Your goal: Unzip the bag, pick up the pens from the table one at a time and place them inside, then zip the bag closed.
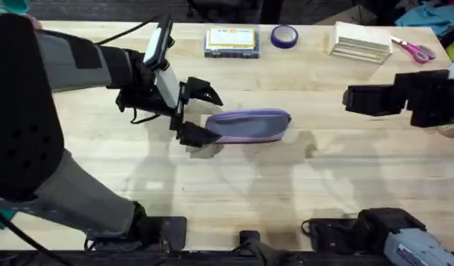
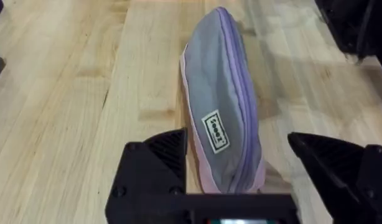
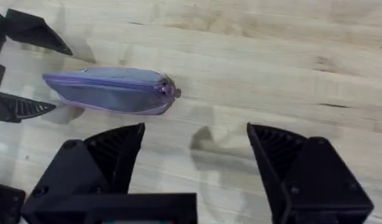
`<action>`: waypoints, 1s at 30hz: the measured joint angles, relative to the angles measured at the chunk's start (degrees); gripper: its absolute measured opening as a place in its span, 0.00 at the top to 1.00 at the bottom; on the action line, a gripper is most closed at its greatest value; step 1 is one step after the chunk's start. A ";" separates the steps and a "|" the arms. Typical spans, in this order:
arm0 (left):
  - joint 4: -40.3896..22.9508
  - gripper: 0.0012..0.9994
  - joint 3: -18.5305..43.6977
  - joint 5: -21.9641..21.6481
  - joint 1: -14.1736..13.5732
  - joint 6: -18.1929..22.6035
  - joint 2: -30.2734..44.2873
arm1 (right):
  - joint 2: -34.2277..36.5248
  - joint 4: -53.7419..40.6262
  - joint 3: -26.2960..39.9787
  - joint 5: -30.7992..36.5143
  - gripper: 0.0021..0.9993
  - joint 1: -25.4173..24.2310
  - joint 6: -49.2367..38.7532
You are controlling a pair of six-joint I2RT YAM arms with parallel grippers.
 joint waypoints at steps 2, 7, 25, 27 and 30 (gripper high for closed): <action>0.01 0.01 0.00 0.00 0.00 0.00 0.00 | -0.01 0.01 0.00 -0.15 0.00 0.00 -0.09; 0.15 0.01 0.00 -0.78 0.00 0.02 0.00 | -0.02 0.02 0.00 -0.17 0.00 0.00 -0.29; -6.62 0.00 8.10 -13.40 0.00 -13.98 -19.54 | -0.02 -1.25 0.00 -0.32 0.00 0.00 -2.59; -6.75 0.00 8.52 -16.32 0.00 -19.34 -23.30 | -0.07 -1.25 0.00 -0.35 0.00 0.00 -2.67; -7.02 0.00 8.55 -24.84 0.00 -35.01 -32.89 | -1.43 -1.27 0.00 -0.35 0.00 0.00 -2.71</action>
